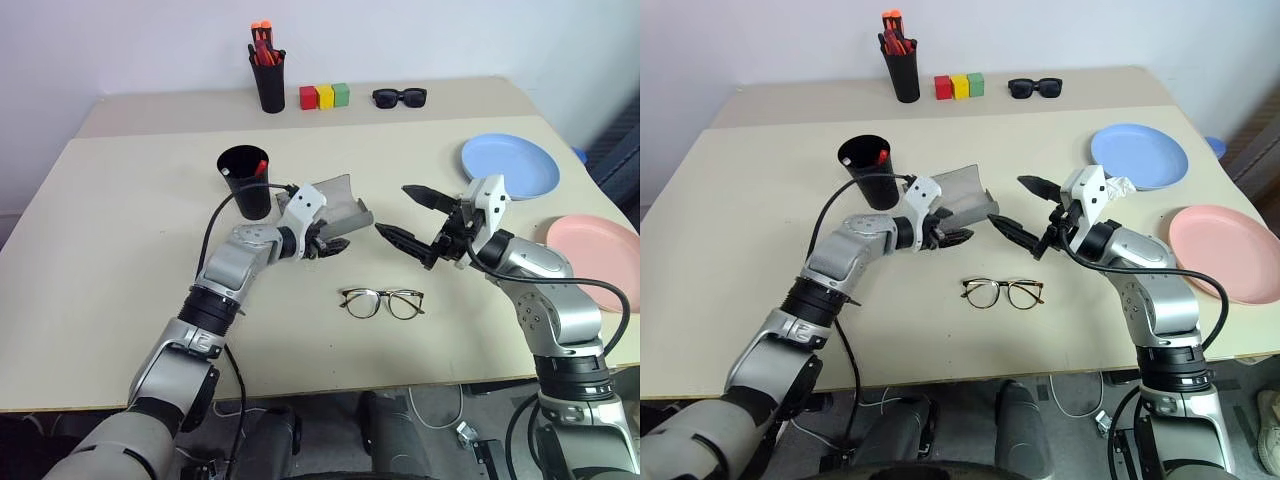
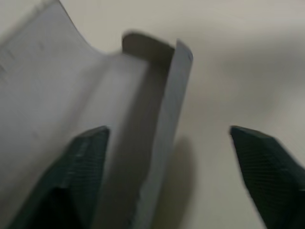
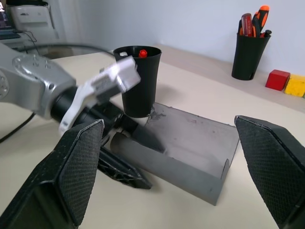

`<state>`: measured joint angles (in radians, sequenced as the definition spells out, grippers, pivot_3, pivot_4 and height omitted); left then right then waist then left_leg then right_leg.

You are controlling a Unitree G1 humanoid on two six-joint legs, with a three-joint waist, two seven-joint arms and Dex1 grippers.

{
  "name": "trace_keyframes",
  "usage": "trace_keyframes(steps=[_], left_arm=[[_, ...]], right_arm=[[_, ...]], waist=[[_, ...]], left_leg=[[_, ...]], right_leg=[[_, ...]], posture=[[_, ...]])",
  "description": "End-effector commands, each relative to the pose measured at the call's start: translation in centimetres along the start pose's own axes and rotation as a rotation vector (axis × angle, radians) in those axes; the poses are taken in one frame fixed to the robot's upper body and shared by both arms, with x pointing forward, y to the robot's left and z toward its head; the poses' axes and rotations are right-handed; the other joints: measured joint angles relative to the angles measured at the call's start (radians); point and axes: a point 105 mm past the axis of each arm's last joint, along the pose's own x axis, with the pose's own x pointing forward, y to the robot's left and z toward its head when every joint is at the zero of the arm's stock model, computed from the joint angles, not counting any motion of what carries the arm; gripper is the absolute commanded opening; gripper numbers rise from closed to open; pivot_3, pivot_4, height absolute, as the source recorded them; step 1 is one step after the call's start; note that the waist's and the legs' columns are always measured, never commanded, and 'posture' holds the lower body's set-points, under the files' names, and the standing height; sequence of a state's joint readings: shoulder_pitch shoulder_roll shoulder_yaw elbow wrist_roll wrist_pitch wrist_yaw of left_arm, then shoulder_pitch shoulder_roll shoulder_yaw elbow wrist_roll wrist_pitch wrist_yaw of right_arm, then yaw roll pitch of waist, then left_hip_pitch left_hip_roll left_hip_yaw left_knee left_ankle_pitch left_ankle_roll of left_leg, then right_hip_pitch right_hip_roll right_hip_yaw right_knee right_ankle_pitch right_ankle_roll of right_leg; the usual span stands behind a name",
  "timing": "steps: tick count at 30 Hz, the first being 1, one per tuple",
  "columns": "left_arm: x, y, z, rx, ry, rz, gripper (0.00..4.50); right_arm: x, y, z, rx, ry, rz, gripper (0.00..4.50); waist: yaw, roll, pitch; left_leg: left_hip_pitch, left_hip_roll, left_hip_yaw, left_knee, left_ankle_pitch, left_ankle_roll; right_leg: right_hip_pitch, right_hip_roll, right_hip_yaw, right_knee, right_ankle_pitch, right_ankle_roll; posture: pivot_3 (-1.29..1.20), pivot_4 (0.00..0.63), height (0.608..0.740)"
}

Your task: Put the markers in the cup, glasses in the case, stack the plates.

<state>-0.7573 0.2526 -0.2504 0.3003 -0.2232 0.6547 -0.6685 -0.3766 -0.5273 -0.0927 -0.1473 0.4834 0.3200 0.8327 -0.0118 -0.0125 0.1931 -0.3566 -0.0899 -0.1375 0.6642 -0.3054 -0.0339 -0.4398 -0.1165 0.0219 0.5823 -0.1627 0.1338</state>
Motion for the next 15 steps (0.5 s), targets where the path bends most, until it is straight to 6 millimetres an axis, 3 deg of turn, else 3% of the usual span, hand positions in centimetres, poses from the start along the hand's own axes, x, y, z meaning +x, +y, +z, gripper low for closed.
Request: trace_keyframes(steps=[1,4,10,15], left_arm=[[-0.5,-0.4,1.4,0.006,-0.035,-0.028,1.46],[-0.7,-0.5,1.3,-0.018,-0.031,-0.052,0.01],[-2.7,-0.1,1.2,0.056,-0.009,-0.141,0.01],[-5.2,0.2,1.4,0.219,-0.007,-0.279,0.01]], right_arm=[[0.2,0.1,1.4,-0.062,-0.034,0.012,4.50],[0.3,-0.1,1.4,-0.065,-0.035,0.007,4.50],[0.6,-0.1,1.4,-0.069,-0.039,0.014,4.50],[0.8,-0.1,1.3,-0.071,-0.039,0.022,4.50]], waist=[[0.000,0.000,0.000],[0.000,0.000,0.000],[-0.003,0.000,0.000],[-0.001,0.000,0.000]], left_leg=[[0.000,0.000,0.000,0.000,0.000,0.000],[0.000,0.000,0.000,0.000,0.000,0.000],[0.000,0.000,0.000,0.000,0.000,0.000],[0.000,0.000,0.000,0.000,0.000,0.000]], right_leg=[[0.000,0.000,0.000,0.000,0.000,0.000],[0.000,0.000,0.000,0.000,0.000,0.000],[0.000,0.000,0.000,0.001,0.000,0.000],[-0.001,0.000,0.000,0.001,0.000,0.000]], posture=[[0.00,0.150,0.740],[0.00,0.150,0.740],[0.00,0.150,0.740],[0.00,0.150,0.740]])
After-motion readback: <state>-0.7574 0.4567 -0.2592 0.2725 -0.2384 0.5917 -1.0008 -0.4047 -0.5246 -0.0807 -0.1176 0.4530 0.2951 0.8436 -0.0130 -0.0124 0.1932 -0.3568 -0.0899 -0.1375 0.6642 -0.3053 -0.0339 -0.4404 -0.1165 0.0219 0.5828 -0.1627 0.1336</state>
